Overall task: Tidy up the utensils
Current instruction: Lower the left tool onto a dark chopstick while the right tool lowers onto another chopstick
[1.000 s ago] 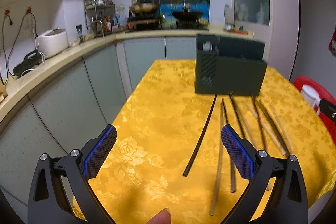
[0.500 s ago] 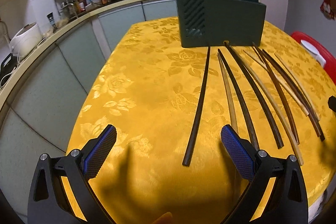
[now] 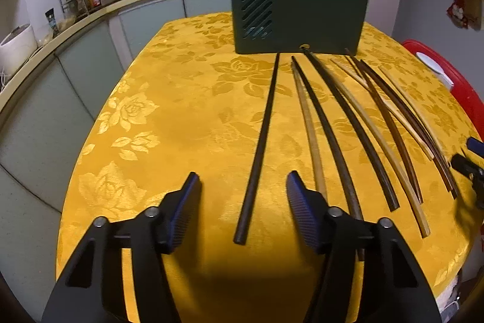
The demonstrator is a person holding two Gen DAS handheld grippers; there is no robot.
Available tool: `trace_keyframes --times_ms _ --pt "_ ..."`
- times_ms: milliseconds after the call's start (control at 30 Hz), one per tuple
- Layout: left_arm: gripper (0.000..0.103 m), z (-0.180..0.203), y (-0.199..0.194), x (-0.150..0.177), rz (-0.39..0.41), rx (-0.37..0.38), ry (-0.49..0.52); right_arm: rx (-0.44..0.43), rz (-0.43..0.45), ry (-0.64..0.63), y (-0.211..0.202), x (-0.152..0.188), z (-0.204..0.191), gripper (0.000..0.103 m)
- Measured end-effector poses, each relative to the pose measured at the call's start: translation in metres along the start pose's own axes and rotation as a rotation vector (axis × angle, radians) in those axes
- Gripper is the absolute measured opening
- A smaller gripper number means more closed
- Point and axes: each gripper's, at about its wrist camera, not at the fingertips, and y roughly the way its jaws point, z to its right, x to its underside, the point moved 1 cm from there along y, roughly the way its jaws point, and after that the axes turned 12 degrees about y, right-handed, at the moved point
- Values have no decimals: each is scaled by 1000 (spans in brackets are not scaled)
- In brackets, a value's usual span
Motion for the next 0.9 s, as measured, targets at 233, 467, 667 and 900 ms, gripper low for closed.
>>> trace_keyframes --times_ms 233,467,667,900 --pt "33 19 -5 1 49 -31 81 -28 6 -48 0 5 -9 55" --pt "23 18 -5 1 55 7 64 -66 3 -71 1 6 -19 39" --pt "23 14 -5 2 51 33 41 -42 22 -41 -1 1 -8 37" --pt "21 14 -5 3 60 40 33 -79 2 -66 5 9 -23 27"
